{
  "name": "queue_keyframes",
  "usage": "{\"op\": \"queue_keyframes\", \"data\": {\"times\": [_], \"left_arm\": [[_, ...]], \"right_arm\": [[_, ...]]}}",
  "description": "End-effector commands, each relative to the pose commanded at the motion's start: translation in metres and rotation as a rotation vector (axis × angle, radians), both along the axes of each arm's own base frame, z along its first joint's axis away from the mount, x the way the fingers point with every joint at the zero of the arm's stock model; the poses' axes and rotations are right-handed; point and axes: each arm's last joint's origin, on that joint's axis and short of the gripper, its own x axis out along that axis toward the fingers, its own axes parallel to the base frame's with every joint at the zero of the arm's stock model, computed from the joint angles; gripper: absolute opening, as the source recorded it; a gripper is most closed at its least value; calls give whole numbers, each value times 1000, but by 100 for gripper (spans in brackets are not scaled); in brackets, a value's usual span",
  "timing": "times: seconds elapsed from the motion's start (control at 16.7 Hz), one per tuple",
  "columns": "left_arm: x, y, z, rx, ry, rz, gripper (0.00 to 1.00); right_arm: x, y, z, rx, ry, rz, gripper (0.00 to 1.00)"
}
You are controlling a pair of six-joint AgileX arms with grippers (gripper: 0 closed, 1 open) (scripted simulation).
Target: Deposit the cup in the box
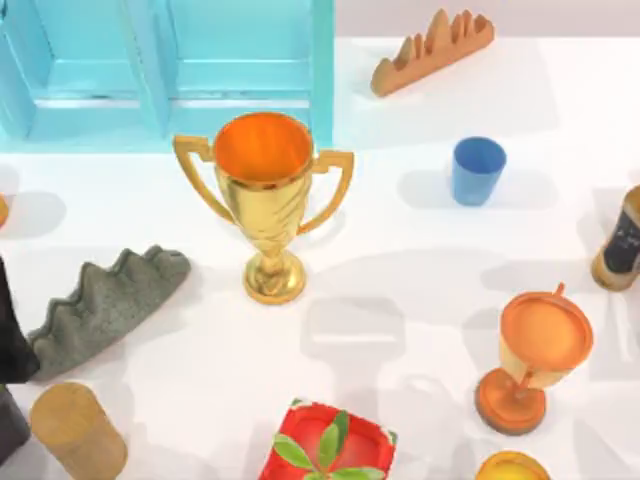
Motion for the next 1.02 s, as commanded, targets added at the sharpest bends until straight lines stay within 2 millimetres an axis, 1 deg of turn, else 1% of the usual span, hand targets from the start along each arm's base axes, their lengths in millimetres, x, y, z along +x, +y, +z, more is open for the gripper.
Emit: {"op": "queue_keyframes", "data": {"times": [0.18, 0.3, 0.42, 0.6, 0.72, 0.78, 0.9, 1.02], "left_arm": [[0, 0, 0, 0, 0, 0, 100], [0, 0, 0, 0, 0, 0, 100], [0, 0, 0, 0, 0, 0, 100], [0, 0, 0, 0, 0, 0, 100], [0, 0, 0, 0, 0, 0, 100], [0, 0, 0, 0, 0, 0, 100], [0, 0, 0, 0, 0, 0, 100], [0, 0, 0, 0, 0, 0, 100]], "right_arm": [[0, 0, 2, 1, 4, 2, 100], [0, 1, 13, 5, 23, 10, 100], [2, 3, 33, 12, 60, 21, 100], [14, 6, 75, 25, 160, 36, 100], [33, 10, 105, 32, 265, 44, 100], [47, 14, 118, 33, 332, 47, 100], [82, 22, 139, 29, 490, 51, 100], [126, 34, 147, 17, 668, 50, 100]]}}
